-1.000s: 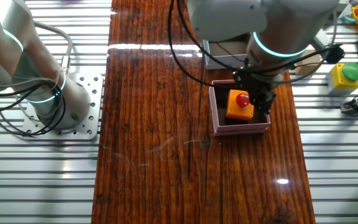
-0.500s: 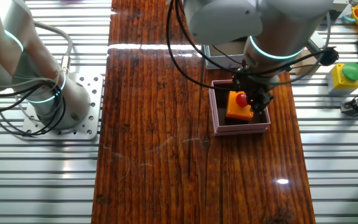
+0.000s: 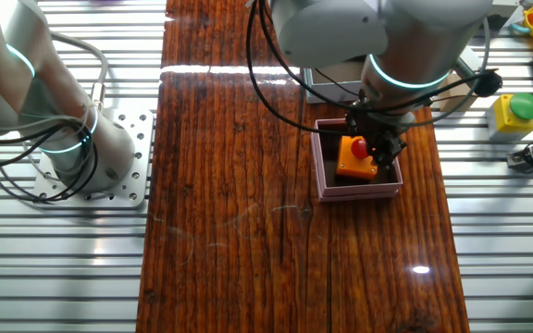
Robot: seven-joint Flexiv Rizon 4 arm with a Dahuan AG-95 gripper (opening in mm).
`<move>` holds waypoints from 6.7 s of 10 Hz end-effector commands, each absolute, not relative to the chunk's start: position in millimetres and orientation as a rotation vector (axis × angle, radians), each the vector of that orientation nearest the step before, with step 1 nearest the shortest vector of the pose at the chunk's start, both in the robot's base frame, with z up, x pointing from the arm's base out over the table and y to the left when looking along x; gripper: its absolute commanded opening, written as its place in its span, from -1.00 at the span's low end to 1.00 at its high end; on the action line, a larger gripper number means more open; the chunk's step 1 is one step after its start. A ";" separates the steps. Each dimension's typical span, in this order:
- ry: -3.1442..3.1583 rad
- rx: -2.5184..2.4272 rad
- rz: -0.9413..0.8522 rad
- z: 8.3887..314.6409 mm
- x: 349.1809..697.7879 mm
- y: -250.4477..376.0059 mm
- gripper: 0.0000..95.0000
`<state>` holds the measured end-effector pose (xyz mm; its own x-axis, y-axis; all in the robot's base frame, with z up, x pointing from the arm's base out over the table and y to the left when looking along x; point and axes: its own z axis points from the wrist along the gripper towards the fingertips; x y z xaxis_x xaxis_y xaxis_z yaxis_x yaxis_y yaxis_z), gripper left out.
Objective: Move an object from one box to another
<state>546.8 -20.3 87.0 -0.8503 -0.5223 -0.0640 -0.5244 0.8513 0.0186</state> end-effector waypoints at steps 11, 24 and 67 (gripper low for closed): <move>2.968 -0.840 0.055 86.7 547.3 -20.2 0.20; 2.988 -0.761 0.046 96.9 547.4 -19.6 -1.00; 3.007 -0.640 0.026 110.4 538.4 194.6 -0.60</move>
